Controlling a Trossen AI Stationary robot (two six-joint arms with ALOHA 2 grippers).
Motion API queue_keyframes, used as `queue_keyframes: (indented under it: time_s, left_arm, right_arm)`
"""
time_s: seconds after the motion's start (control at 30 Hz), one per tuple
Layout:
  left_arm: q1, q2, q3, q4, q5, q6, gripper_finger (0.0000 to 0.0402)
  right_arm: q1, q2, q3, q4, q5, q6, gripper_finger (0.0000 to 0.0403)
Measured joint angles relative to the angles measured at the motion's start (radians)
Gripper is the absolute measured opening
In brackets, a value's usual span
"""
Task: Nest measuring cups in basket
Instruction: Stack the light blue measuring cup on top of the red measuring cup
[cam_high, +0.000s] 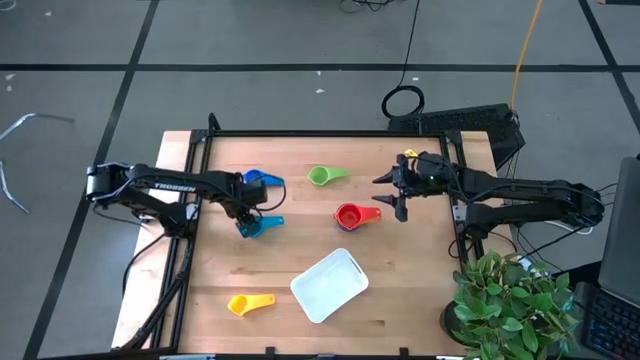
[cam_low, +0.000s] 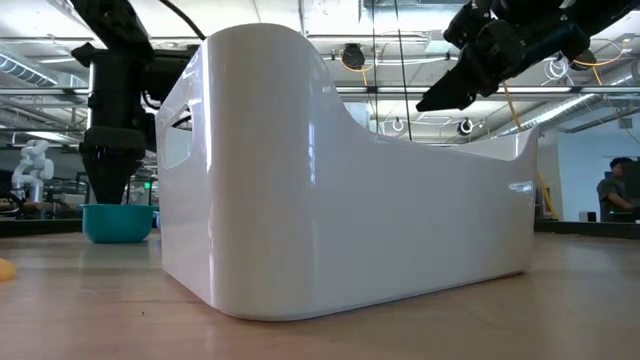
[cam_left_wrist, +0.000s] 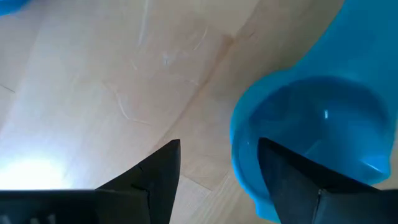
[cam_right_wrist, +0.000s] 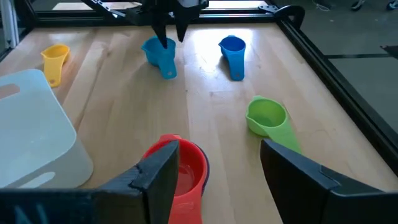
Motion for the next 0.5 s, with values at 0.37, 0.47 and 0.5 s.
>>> queue_keyframes:
  time_s: [0.37, 0.47, 0.5]
  left_arm:
    - [0.013, 0.057, -0.005, 0.033, 0.021, -0.018, 0.0013]
    - [0.023, 0.057, -0.005, 0.033, 0.028, -0.018, 0.001]
    - [0.028, 0.057, -0.004, 0.032, 0.035, -0.018, 0.0008]
  right_arm:
    - [0.0, 0.0, 0.0, -0.001, 0.0, -0.005, 0.0215]
    - [0.0, 0.0, 0.0, -0.002, 0.0, -0.006, 0.0215]
    - [0.0, 0.0, 0.0, -0.002, 0.0, -0.006, 0.0215]
